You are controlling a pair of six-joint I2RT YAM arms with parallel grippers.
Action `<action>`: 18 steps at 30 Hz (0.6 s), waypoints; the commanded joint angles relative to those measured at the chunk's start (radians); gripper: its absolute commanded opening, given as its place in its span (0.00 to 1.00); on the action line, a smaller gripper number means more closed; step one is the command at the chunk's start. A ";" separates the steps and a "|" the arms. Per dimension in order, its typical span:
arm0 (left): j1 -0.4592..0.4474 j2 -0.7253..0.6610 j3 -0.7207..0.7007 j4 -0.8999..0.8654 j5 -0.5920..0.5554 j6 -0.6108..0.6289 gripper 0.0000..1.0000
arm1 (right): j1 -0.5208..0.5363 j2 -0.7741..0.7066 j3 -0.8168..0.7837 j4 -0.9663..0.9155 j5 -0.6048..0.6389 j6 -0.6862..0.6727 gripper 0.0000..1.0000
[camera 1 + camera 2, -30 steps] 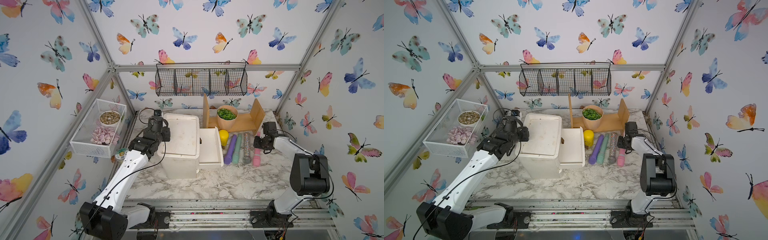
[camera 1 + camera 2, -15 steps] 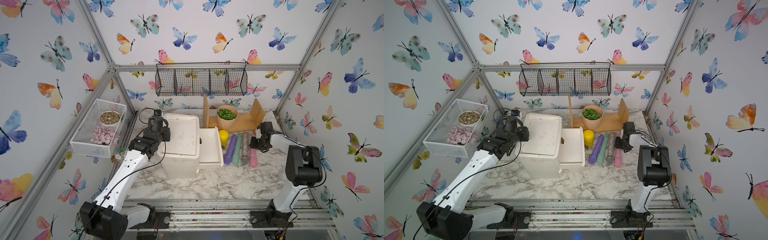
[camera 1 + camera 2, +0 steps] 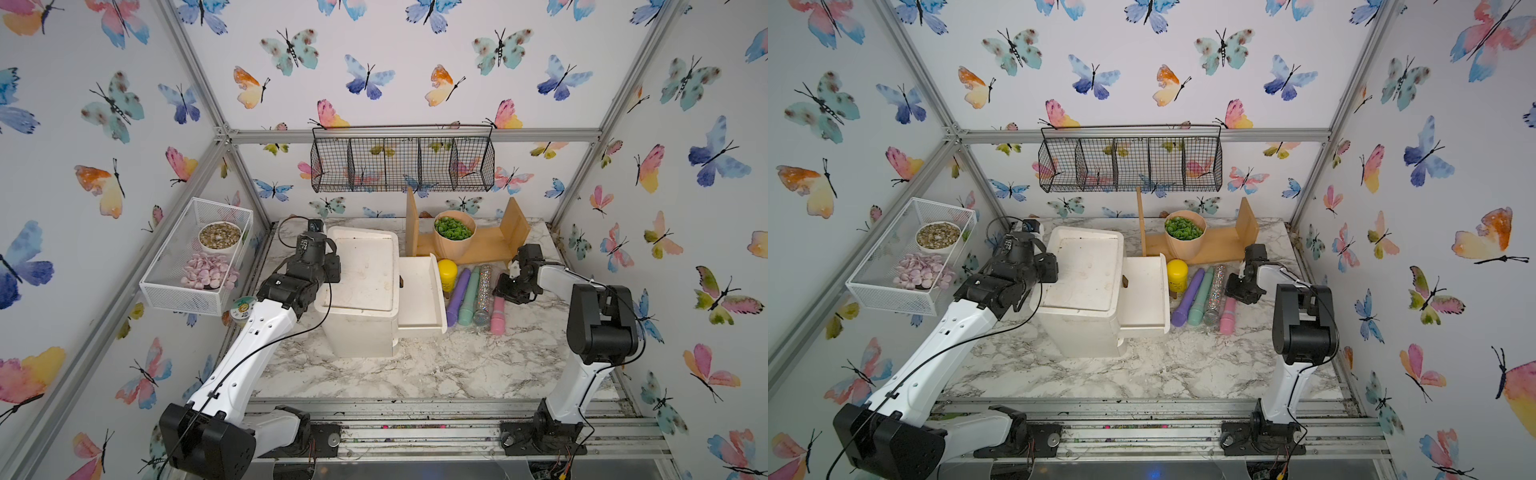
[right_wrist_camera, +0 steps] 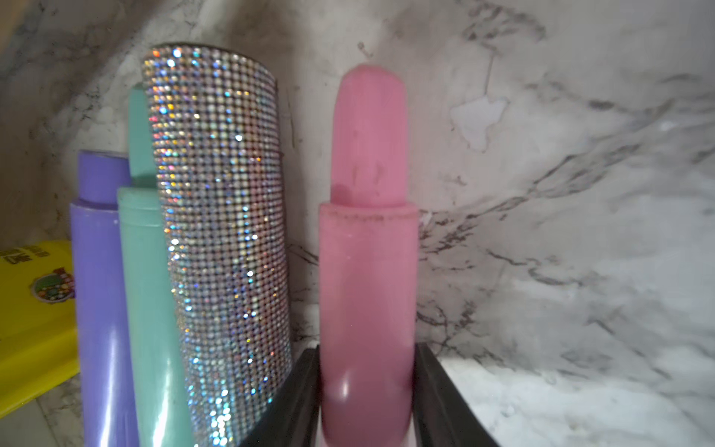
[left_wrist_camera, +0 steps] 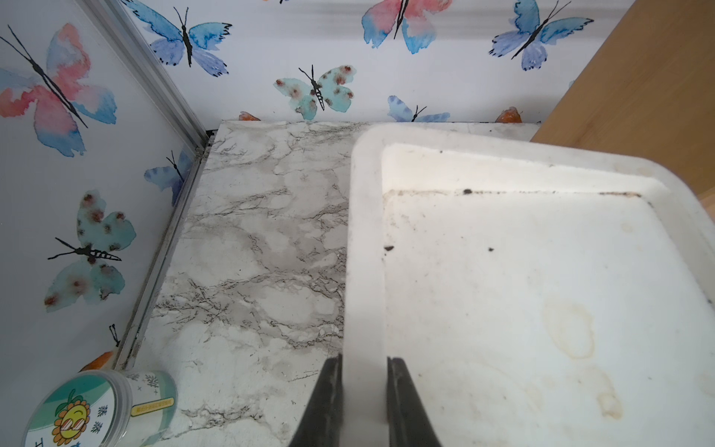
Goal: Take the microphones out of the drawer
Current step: Place the microphone at the center of the board.
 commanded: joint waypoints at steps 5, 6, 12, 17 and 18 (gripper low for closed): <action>0.001 0.046 -0.031 -0.028 -0.013 0.021 0.00 | -0.006 -0.042 0.063 -0.068 -0.032 0.022 0.49; 0.002 0.047 -0.032 -0.029 -0.013 0.021 0.00 | -0.006 -0.055 0.066 -0.076 -0.030 0.021 0.49; 0.001 0.049 -0.030 -0.028 -0.008 0.021 0.00 | -0.006 -0.139 0.087 -0.109 -0.058 0.000 0.48; 0.001 0.047 -0.028 -0.028 -0.004 0.018 0.00 | -0.006 -0.221 0.065 -0.066 -0.238 -0.018 0.36; 0.001 0.046 -0.028 -0.028 -0.003 0.017 0.00 | -0.006 -0.239 0.051 -0.046 -0.288 -0.011 0.32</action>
